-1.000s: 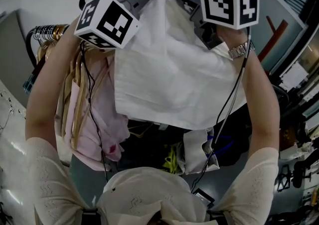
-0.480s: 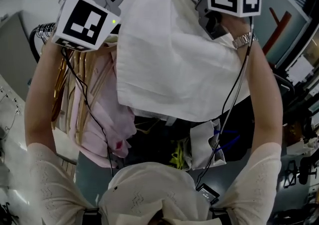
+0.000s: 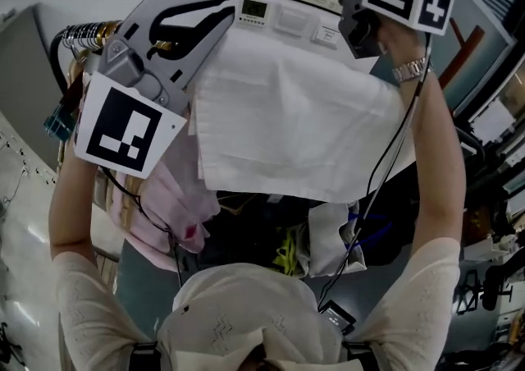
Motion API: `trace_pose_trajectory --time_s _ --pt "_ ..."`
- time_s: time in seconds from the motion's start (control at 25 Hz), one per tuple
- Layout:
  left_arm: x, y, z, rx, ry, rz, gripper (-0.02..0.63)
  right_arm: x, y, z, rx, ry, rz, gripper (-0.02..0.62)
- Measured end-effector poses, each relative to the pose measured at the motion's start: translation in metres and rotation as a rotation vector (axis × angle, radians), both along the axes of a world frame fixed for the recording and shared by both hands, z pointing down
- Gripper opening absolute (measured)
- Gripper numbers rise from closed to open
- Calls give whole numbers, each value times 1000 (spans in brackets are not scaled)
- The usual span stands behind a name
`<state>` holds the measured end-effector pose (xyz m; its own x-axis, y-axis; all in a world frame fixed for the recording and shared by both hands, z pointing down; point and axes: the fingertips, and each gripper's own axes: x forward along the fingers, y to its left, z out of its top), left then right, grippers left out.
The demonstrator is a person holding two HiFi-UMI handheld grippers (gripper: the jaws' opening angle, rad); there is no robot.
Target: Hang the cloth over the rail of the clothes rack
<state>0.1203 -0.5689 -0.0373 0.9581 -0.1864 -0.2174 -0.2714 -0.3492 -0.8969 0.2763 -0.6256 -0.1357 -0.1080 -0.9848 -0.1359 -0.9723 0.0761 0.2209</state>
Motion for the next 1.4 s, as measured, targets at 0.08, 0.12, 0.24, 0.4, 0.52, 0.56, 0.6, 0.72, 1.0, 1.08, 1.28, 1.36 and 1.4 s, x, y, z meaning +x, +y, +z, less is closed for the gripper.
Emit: trace_pose_trajectory --time_s 0.08,0.12,0.24,0.4,0.52,0.56,0.6,0.72,1.0,1.08,1.28,1.36,1.4 --pt "-8 2 7 -68 26 -6 25 -11 19 -14 50 -21 -39 57" --pt "-13 2 9 -121 49 -5 25 -21 32 -20 67 -22 -66 57" --pt "-25 8 20 -345 139 8 60 -50 79 -11 79 -83 -127 57" --pt "-35 14 53 -559 270 -101 127 -73 163 51 119 -36 -167 61" --pt "-38 6 86 -832 301 -114 132 -61 210 106 141 -9 -125 85" --pt "-38 2 95 -911 300 -101 132 -47 223 122 154 -3 -51 91" --pt "-40 -2 102 -972 312 -90 132 -30 238 138 161 14 47 95" --pt "-44 -12 109 -1022 357 -108 132 13 283 179 155 28 306 97" --pt "-21 -19 112 -1030 315 -89 132 71 333 213 139 -172 381 97" --pt "-25 -19 115 -1029 343 -108 132 74 323 213 119 -190 333 97" --pt "-32 -16 114 -1042 340 -126 48 85 302 203 110 -164 324 97" --pt "-33 -17 111 -1067 327 -100 21 90 299 198 117 -154 321 97" --pt "-34 -18 108 -1070 322 -90 20 88 297 197 117 -149 299 97"
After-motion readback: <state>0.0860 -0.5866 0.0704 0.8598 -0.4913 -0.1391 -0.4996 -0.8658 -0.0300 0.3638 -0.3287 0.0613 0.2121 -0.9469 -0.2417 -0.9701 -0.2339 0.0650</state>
